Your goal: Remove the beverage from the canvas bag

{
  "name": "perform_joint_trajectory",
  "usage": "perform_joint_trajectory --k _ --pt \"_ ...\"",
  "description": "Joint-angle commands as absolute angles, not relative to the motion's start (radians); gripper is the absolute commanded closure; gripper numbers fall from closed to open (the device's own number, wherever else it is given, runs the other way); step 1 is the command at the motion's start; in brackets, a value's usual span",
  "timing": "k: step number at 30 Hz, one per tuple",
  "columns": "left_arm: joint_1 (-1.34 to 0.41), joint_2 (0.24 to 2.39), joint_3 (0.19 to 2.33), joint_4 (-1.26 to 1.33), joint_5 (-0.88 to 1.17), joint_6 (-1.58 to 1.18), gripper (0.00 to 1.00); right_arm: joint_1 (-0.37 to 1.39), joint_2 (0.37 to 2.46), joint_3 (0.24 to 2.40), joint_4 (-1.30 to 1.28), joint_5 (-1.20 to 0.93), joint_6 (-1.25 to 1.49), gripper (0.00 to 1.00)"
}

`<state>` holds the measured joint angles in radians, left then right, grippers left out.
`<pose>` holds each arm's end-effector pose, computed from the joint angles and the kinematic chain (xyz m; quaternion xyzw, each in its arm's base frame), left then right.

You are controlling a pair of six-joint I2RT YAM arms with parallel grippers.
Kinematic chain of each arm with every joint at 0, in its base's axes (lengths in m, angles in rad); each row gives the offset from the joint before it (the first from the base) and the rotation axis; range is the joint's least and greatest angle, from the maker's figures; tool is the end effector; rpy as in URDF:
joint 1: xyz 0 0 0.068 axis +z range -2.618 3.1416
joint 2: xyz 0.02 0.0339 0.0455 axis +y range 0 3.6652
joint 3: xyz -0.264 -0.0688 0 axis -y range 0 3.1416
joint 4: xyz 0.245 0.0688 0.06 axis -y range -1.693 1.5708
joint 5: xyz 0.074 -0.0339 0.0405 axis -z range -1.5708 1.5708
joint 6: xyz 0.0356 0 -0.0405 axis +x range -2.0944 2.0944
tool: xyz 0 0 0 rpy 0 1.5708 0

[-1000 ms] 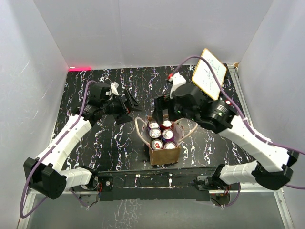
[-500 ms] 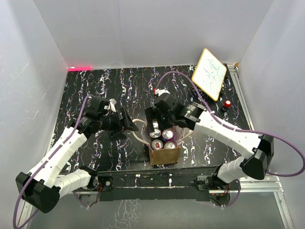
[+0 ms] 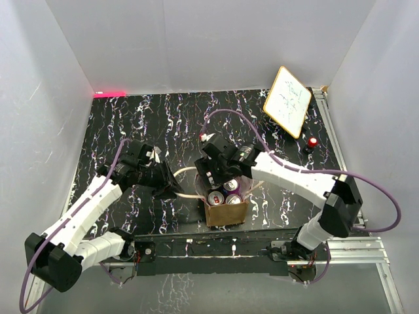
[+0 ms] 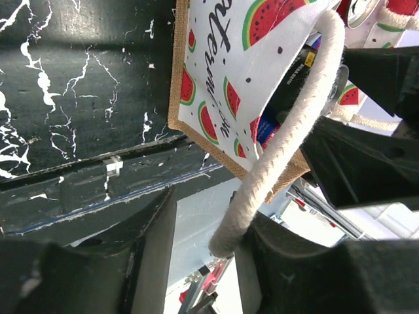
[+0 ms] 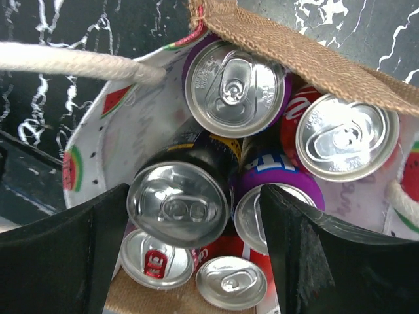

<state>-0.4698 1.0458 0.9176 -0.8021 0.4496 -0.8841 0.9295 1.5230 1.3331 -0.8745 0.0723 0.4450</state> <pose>0.1729 -0.1051 0.2851 -0.1216 0.9199 -0.3572 0.1067 0.1890 0.2488 0.2941 -0.2233 0.9414 0.1318 0.2157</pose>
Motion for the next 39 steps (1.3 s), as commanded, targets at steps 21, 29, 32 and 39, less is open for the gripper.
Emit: perform_joint_trajectory --k 21,29,32,39 --pt "-0.472 1.130 0.937 -0.739 0.440 -0.926 0.86 1.028 1.679 1.519 -1.013 0.290 0.363 0.24" --pt "-0.472 1.152 0.957 -0.744 0.431 -0.913 0.86 1.028 1.692 1.439 -0.952 0.280 0.371 0.21" --pt "-0.472 1.161 0.962 -0.750 0.432 -0.907 0.86 1.028 1.693 1.407 -0.922 0.273 0.377 0.21" --pt "-0.473 1.172 0.971 -0.768 0.433 -0.890 0.87 1.028 1.698 1.418 -0.923 0.264 0.379 0.30"
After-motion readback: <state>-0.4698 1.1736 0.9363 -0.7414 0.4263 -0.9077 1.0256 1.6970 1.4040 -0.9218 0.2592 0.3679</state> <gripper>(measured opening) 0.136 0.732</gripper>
